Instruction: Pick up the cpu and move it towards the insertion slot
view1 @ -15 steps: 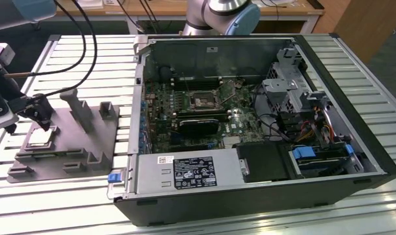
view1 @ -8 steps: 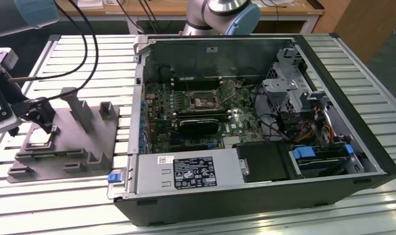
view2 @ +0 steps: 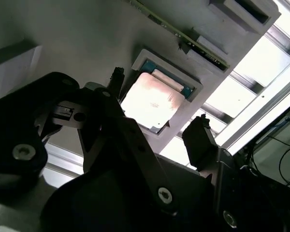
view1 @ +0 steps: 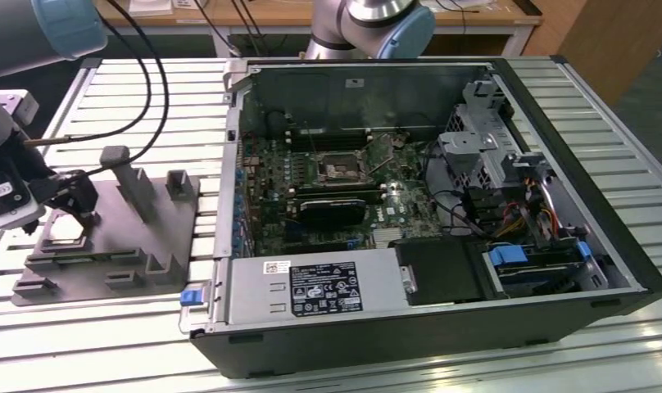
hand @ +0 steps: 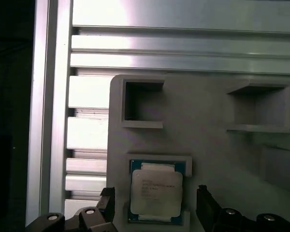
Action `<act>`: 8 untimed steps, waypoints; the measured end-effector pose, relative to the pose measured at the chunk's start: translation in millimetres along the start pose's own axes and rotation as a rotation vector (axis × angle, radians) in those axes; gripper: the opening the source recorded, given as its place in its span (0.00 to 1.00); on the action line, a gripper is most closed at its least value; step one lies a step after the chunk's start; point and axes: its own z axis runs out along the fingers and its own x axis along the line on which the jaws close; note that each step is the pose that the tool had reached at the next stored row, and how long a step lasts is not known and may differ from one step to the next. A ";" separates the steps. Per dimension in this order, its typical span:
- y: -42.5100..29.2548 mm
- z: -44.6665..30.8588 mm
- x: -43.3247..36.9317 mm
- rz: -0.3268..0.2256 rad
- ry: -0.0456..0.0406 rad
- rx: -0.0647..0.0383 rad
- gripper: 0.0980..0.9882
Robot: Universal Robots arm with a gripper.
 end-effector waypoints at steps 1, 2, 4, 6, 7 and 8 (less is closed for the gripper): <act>0.0 1.2 -0.3 0.000 0.0001 0.001 0.75; -0.1 2.5 -0.5 0.000 0.0001 0.001 0.75; -0.2 4.6 -0.5 0.000 -0.0004 0.002 0.75; -0.3 6.2 -0.6 0.000 -0.0036 0.002 0.75; -0.3 6.7 -0.6 0.000 -0.0055 0.002 0.75; -0.2 7.0 -0.6 0.000 -0.0072 0.002 0.75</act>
